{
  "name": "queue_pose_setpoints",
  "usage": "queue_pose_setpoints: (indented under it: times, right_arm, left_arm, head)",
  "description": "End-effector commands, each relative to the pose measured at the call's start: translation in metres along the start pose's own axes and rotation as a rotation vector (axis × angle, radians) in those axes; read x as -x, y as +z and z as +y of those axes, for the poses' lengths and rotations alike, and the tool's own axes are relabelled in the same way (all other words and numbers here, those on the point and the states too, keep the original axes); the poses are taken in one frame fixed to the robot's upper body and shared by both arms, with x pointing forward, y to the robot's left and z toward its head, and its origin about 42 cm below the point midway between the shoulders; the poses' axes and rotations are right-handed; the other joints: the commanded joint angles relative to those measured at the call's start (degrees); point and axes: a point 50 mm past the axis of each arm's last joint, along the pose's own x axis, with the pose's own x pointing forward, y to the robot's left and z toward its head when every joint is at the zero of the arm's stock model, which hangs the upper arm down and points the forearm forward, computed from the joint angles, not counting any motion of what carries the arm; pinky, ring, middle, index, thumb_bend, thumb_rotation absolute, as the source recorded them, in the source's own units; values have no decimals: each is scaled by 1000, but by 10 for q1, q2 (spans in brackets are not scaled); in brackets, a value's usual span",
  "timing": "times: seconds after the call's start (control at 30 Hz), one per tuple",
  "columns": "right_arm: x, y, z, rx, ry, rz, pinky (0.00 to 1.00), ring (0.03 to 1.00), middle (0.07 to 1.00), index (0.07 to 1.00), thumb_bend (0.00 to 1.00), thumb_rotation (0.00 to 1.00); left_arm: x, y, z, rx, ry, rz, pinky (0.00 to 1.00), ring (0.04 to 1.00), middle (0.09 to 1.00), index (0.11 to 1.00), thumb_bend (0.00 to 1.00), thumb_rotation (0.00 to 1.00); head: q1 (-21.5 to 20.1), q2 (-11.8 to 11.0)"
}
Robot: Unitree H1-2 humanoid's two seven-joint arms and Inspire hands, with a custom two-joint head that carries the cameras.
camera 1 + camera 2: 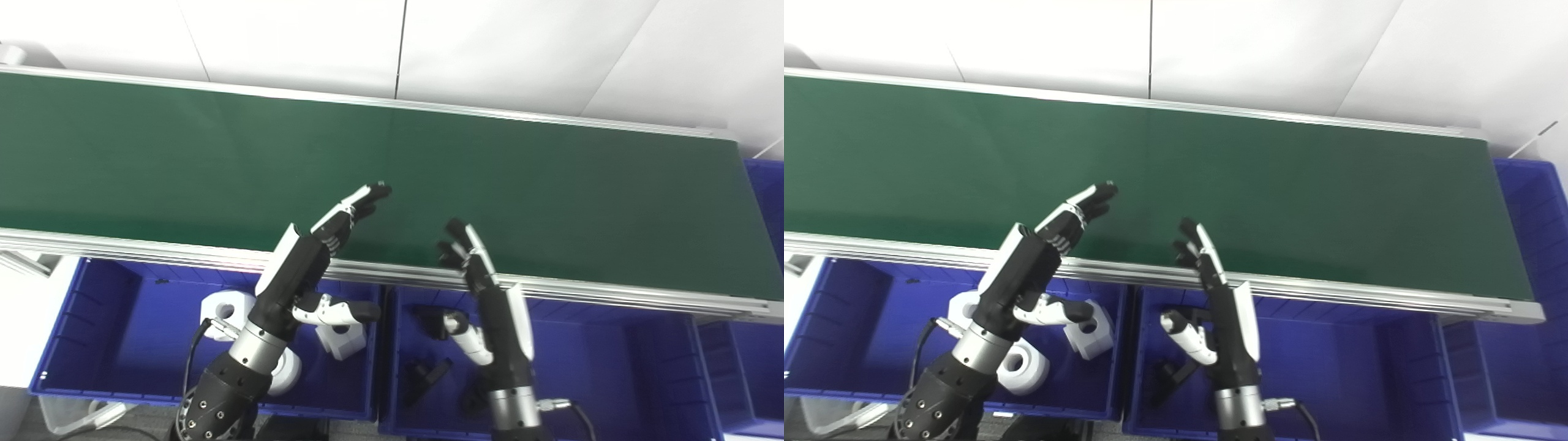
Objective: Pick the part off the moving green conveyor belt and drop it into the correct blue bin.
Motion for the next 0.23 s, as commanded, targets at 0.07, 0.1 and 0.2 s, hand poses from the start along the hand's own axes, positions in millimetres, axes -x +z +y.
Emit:
queue_pose_setpoints:
  times: [0.07, 0.1, 0.2]
  right_arm:
    - [-11, 30, 4, 6, -93, -160, 873, 933, 958, 967, 860, 950]
    - [-13, 34, 5, 12, -104, -178, 874, 933, 959, 968, 861, 949]
    - [-19, 43, 10, 45, -137, -238, 868, 931, 958, 975, 891, 984]
  left_arm:
    - [0, 18, 8, 16, 61, -112, 992, 978, 957, 894, 797, 654]
    - [0, 20, 11, 0, 72, -133, 994, 979, 957, 895, 796, 656]
    - [-5, 27, 17, -49, 106, -201, 988, 974, 948, 889, 805, 699]
  head:
    - [-21, -15]
    - [-32, -22]
    - [-51, -33]
